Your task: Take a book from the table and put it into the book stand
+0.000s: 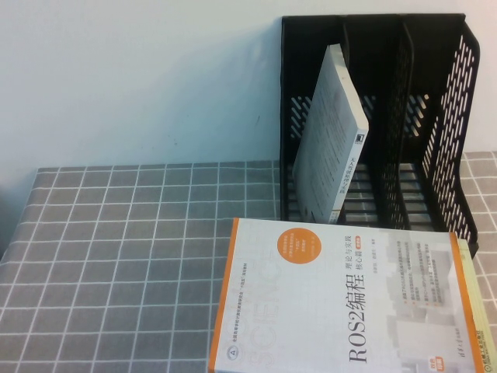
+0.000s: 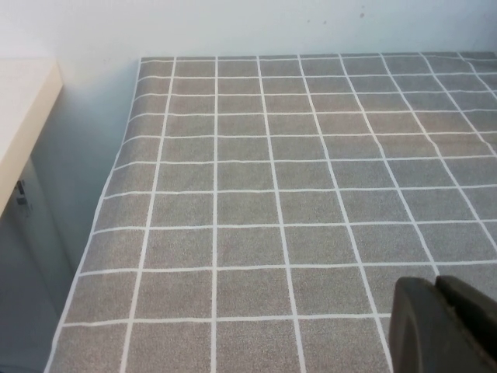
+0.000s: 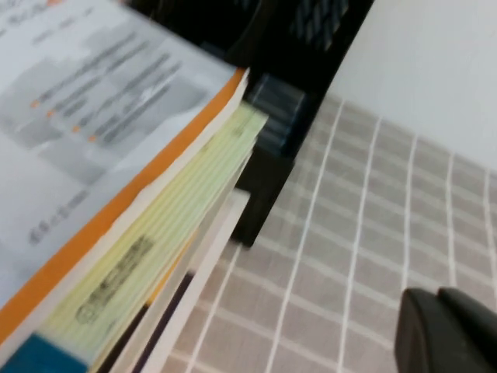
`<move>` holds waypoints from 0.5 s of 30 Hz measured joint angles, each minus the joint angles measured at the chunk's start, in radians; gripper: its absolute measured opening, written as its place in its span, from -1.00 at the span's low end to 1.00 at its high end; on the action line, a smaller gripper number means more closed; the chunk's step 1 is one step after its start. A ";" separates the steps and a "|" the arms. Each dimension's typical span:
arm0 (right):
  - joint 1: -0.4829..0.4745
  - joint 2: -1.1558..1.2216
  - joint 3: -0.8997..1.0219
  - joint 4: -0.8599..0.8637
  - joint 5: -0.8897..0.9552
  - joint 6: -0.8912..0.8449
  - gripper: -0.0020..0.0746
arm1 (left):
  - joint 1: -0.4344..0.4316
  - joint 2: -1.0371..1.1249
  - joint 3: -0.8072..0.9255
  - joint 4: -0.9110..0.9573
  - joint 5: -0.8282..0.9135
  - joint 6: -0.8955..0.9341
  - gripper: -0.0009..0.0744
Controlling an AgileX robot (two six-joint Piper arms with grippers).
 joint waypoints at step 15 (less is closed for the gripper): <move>-0.298 -0.266 0.212 0.138 -0.249 0.045 -0.95 | 0.000 0.000 0.000 0.000 0.000 0.000 -0.98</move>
